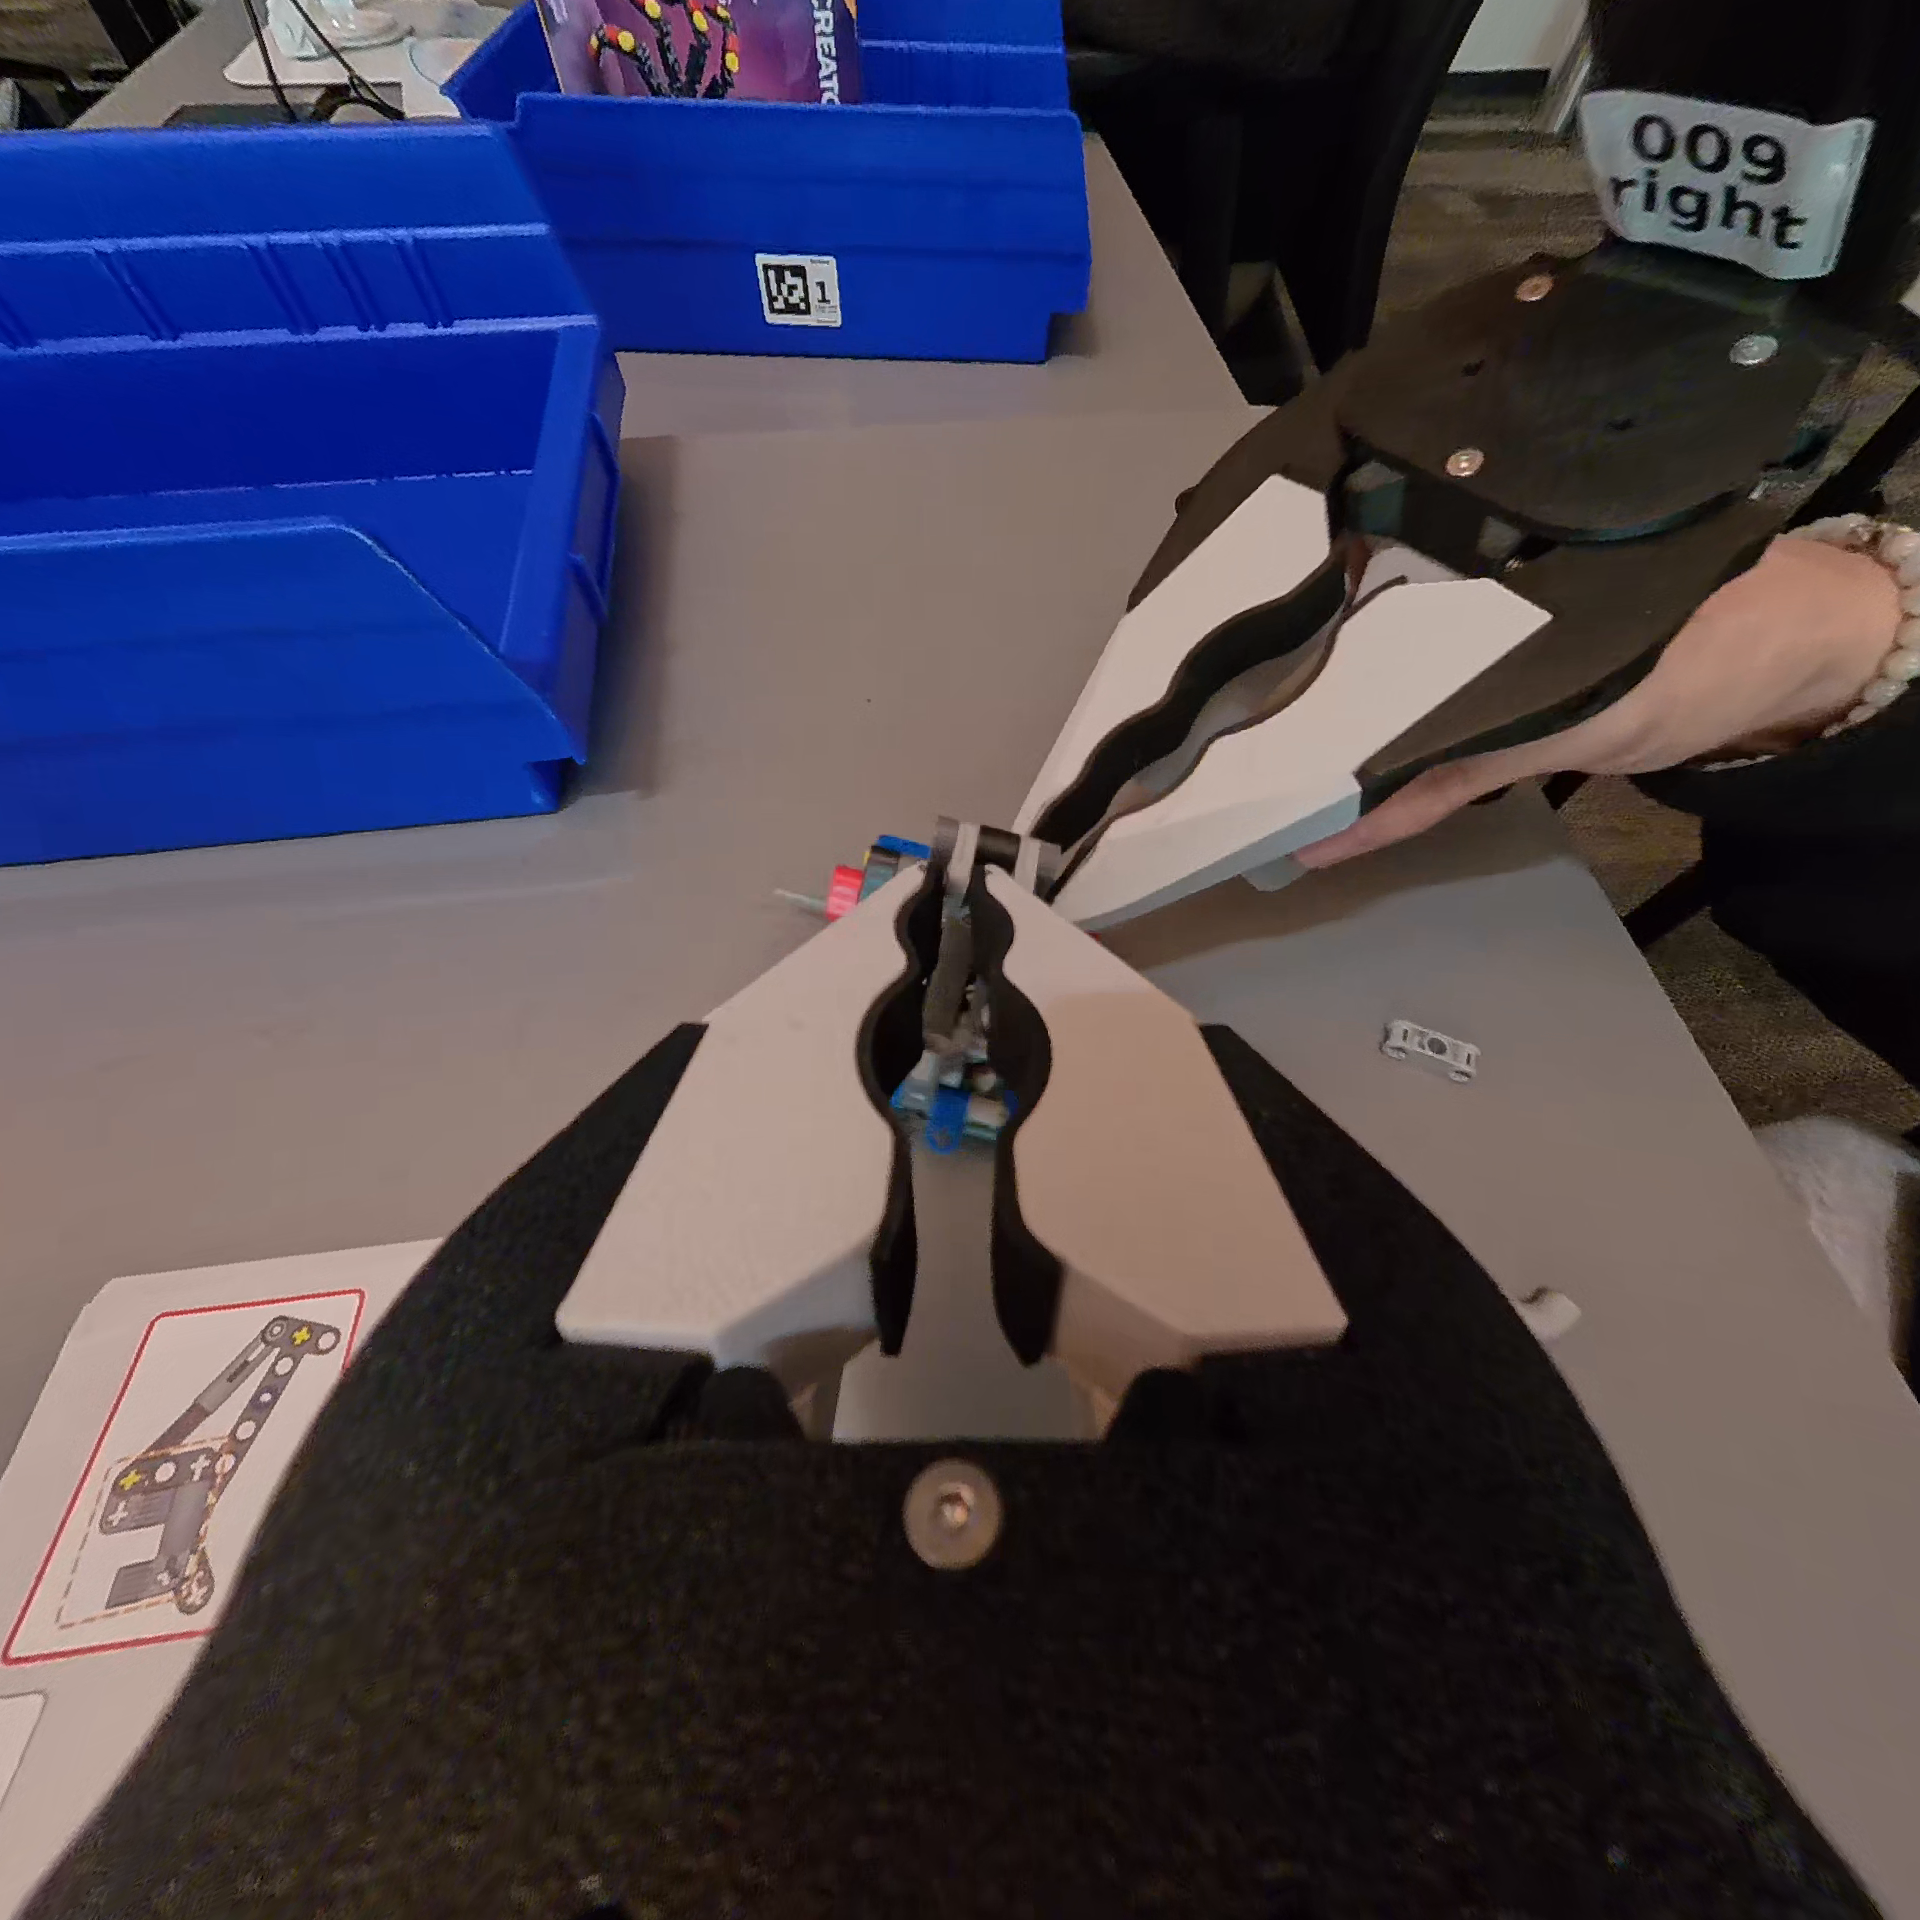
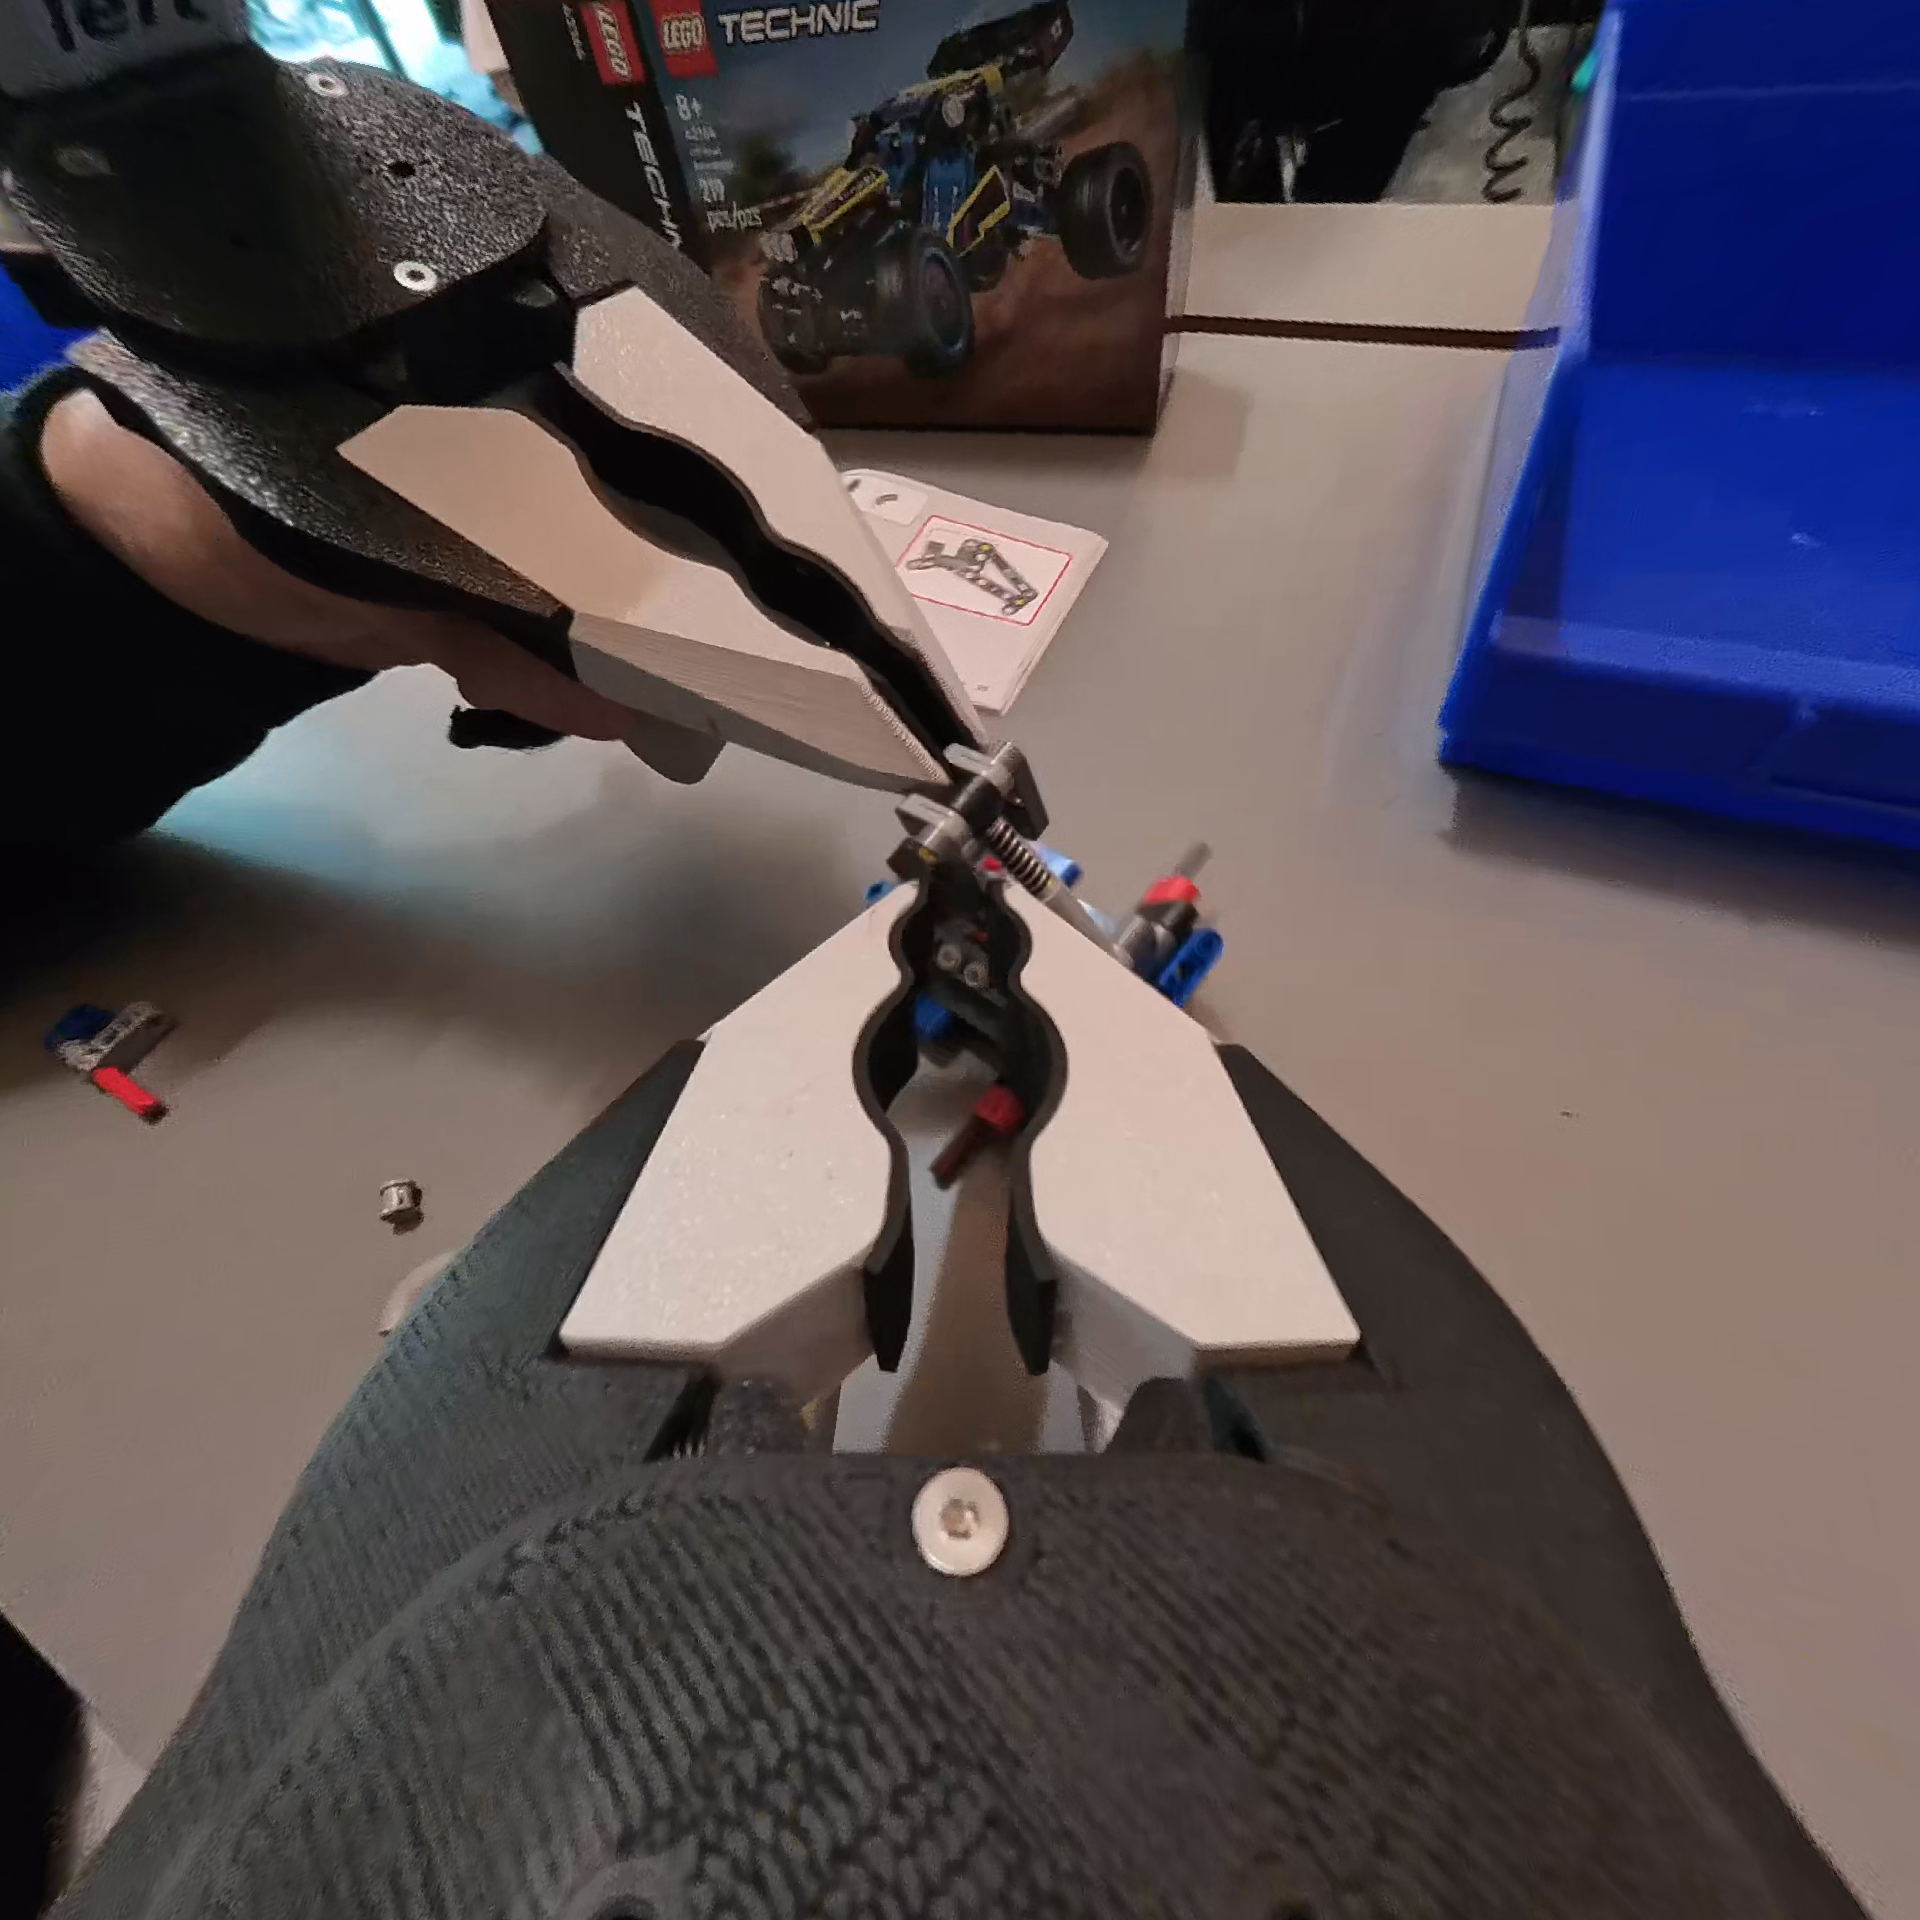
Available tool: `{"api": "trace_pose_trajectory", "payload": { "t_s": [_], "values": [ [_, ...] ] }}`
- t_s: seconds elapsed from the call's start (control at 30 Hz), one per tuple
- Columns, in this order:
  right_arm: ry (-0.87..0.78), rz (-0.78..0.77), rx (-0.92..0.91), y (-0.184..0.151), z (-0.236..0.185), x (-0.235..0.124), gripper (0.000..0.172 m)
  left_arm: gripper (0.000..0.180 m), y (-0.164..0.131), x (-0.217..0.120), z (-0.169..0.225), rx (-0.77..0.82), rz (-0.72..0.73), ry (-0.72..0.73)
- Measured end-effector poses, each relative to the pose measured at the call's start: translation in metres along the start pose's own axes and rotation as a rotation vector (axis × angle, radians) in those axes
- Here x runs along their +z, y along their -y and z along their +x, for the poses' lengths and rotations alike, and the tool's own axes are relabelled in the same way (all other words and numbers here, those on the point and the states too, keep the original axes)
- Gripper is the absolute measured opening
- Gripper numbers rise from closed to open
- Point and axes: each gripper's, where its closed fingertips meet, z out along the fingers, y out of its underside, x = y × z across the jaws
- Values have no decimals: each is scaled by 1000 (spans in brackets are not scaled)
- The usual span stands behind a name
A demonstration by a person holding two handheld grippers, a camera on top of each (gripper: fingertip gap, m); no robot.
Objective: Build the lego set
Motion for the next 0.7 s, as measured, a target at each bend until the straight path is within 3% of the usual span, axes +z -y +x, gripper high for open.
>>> {"api": "trace_pose_trajectory", "payload": {
  "t_s": [0.33,0.47,0.7],
  "values": [
    [178,83,231,1,-3,-7,3,9,-6,-6,-11,118,-8,36],
    [249,92,336,1,-5,-9,3,10,-4,-2,-1,123,25,-20],
    [254,4,294,-11,-11,-6,4,11,-4,-1,8,187,44,-60]
  ]
}}
